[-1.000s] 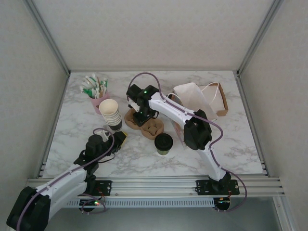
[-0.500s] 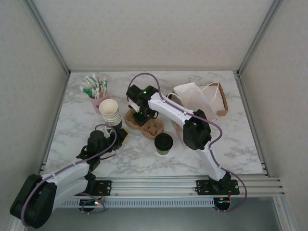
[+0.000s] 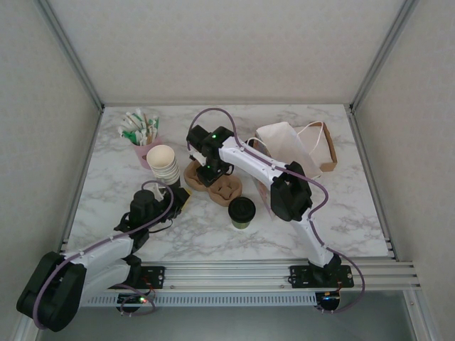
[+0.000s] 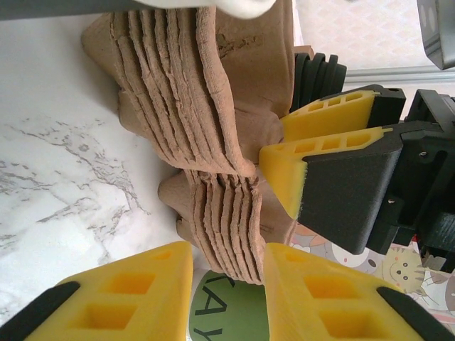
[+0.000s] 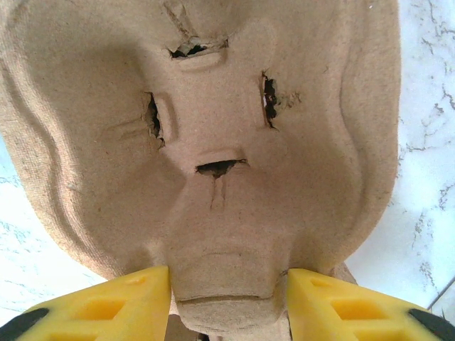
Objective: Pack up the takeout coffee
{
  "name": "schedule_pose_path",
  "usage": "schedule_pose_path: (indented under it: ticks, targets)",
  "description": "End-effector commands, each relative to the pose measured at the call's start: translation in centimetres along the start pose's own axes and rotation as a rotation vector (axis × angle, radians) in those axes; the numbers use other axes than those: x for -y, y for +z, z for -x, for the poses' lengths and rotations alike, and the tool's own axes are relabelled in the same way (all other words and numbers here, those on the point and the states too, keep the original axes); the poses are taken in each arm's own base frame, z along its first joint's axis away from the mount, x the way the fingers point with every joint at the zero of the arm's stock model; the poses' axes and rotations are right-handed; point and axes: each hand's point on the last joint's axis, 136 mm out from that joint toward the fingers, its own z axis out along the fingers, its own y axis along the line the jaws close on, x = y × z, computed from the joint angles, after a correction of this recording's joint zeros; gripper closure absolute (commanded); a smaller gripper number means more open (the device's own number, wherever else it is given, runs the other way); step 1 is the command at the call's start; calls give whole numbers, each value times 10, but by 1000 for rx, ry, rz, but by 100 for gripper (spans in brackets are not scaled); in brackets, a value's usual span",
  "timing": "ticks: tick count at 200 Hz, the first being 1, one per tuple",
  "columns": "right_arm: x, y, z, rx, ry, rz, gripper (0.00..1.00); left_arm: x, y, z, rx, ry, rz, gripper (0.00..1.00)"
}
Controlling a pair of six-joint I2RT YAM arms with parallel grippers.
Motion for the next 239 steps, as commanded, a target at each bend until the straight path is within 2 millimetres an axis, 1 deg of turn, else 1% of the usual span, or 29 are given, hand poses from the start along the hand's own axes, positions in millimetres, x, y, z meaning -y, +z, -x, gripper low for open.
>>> schedule_pose_path:
  ticks: [1, 56, 80, 103, 139, 184, 239]
  targets:
    - [2, 10, -4, -35, -8, -4, 54, 16, -2, 9, 29, 35, -43, 68]
    - [1, 13, -6, -45, -14, -7, 57, 9, -3, 10, 42, 37, -13, 68]
    - [1, 15, -8, -53, -21, -19, 55, 10, -6, 12, 59, 36, -14, 69]
    - [0, 16, -8, -53, -20, -17, 54, 11, -9, 14, 78, 29, -26, 70]
    - [-1, 17, -8, -56, -21, -16, 58, 11, -13, 15, 101, 14, -37, 70]
    - [-2, 12, -7, -46, -22, -17, 66, 6, -14, 15, 107, -1, -36, 70]
    - [-5, -3, -6, -21, -11, -4, 67, 2, -14, 15, 112, -3, -25, 70]
